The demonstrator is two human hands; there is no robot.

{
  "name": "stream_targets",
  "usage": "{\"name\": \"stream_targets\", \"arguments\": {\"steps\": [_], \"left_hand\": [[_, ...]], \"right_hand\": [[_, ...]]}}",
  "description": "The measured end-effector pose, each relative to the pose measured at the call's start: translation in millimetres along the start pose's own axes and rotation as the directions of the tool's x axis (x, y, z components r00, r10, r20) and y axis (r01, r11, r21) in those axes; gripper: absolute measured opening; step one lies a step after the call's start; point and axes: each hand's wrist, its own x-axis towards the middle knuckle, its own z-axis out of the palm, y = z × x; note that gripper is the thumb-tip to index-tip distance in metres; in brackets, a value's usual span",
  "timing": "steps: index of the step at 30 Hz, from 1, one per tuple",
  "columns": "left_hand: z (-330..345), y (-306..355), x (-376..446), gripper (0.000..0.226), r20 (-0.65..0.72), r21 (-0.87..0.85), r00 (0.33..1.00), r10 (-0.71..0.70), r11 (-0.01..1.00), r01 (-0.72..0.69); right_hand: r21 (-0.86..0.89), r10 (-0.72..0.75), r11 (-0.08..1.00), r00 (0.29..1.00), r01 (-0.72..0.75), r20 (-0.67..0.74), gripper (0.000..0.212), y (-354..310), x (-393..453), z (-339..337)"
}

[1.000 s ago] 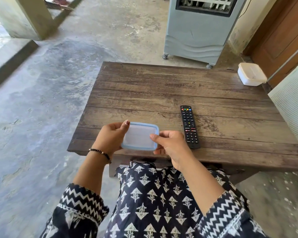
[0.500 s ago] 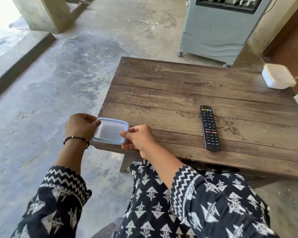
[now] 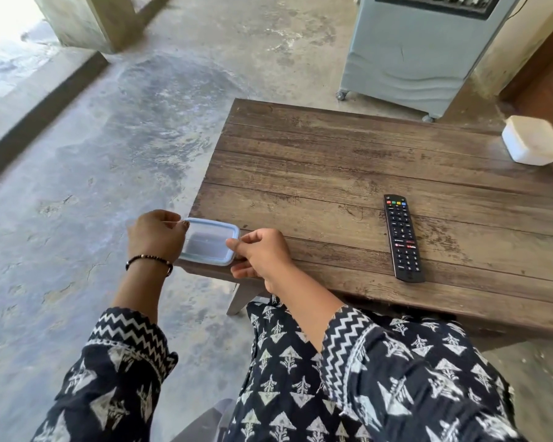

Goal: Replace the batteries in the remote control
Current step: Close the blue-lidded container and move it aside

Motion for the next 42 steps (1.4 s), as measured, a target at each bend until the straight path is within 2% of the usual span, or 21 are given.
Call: {"name": "stream_targets", "arguments": {"steps": [2, 4, 7, 11, 14, 16, 18, 21, 24, 29, 33, 42], "left_hand": [[0.0, 3.6, -2.7, 0.032, -0.042, 0.039, 0.998, 0.056, 0.998, -0.054], [2.7, 15.6, -11.1, 0.033, -0.111, 0.047, 0.982, 0.154, 0.988, -0.149], [20.2, 50.2, -37.9, 0.03, -0.114, -0.084, 0.949, 0.292, 0.95, -0.302], [62.8, 98.1, -88.9, 0.028, 0.16, -0.265, 0.907, 0.39, 0.902, -0.341], [97.7, 117.7, -120.0, 0.032, 0.414, -0.282, 0.827, 0.381, 0.917, -0.282], [118.9, 125.6, -135.4, 0.036, 0.524, -0.262, 0.773, 0.358, 0.931, -0.253], [135.6, 130.4, -146.8, 0.038, 0.584, -0.242, 0.746, 0.32, 0.946, -0.216], [156.0, 134.5, -157.7, 0.038, 0.608, -0.232, 0.747, 0.269, 0.96, -0.157], [168.2, 135.7, -162.2, 0.037, 0.61, -0.23, 0.757, 0.233, 0.967, -0.113], [176.8, 137.6, -165.5, 0.027, 0.573, -0.222, 0.775, 0.266, 0.961, -0.166], [178.9, 140.3, -156.8, 0.026, 0.531, -0.258, 0.791, 0.305, 0.947, -0.191], [194.6, 172.7, -102.3, 0.02, 0.522, -0.349, 0.805, 0.283, 0.932, -0.101]], "right_hand": [[-0.034, -0.049, 0.998, 0.997, 0.047, -0.055, 0.027, -2.0, -8.3, -13.4], [-0.08, -0.13, 0.989, 0.984, 0.121, -0.118, 0.018, -4.2, -20.7, -35.5], [-0.155, -0.246, 0.964, 0.949, 0.217, -0.2, 0.003, -6.8, -43.1, -81.3], [-0.2, -0.319, 0.945, 0.871, 0.26, -0.374, 0.013, -5.6, -67.2, -146.9], [-0.225, -0.334, 0.941, 0.801, 0.253, -0.497, 0.016, 2.9, -73.9, -191.1], [-0.25, -0.307, 0.948, 0.778, 0.198, -0.548, 0.016, 14.2, -72.3, -216.4], [-0.269, -0.253, 0.956, 0.796, 0.117, -0.55, 0.023, 27.3, -67.5, -233.1], [-0.242, -0.181, 0.968, 0.842, 0.062, -0.508, 0.033, 41.7, -63.8, -244.9], [-0.158, -0.148, 0.984, 0.865, 0.081, -0.479, 0.035, 46.4, -61.7, -246.1], [-0.094, -0.144, 0.989, 0.88, 0.113, -0.452, 0.03, 47.4, -54.1, -245.7], [-0.068, -0.159, 0.987, 0.878, 0.143, -0.451, 0.027, 43.3, -42.9, -245.1], [-0.074, -0.187, 0.982, 0.876, 0.173, -0.445, 0.029, -2.0, 12.0, -252.4]]}}
